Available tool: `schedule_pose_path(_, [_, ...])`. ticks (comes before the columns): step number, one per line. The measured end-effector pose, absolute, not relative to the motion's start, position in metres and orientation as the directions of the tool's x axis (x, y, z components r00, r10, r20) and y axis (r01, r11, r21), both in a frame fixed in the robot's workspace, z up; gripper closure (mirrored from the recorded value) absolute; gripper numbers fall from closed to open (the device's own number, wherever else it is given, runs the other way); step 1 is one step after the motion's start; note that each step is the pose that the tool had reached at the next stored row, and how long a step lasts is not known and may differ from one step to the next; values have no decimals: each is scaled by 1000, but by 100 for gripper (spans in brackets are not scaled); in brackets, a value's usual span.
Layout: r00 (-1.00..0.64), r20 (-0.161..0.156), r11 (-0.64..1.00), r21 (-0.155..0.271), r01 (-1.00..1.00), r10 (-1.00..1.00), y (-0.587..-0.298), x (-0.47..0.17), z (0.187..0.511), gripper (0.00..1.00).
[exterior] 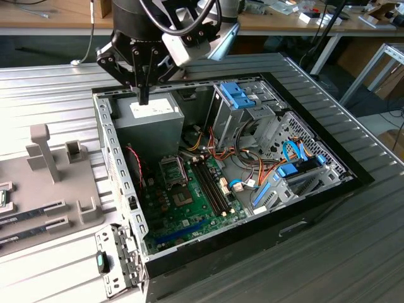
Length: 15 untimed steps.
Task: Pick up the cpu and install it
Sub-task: 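Reach for the cpu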
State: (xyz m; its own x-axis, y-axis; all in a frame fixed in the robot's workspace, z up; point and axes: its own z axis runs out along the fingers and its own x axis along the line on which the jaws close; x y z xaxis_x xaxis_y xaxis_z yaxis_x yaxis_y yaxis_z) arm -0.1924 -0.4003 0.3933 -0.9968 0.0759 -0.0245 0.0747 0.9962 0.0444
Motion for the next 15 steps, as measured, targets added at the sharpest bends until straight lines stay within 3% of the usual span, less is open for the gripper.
schedule_pose_path(15, [-997,-24,996,44,75,76,-400,-202,393,89])
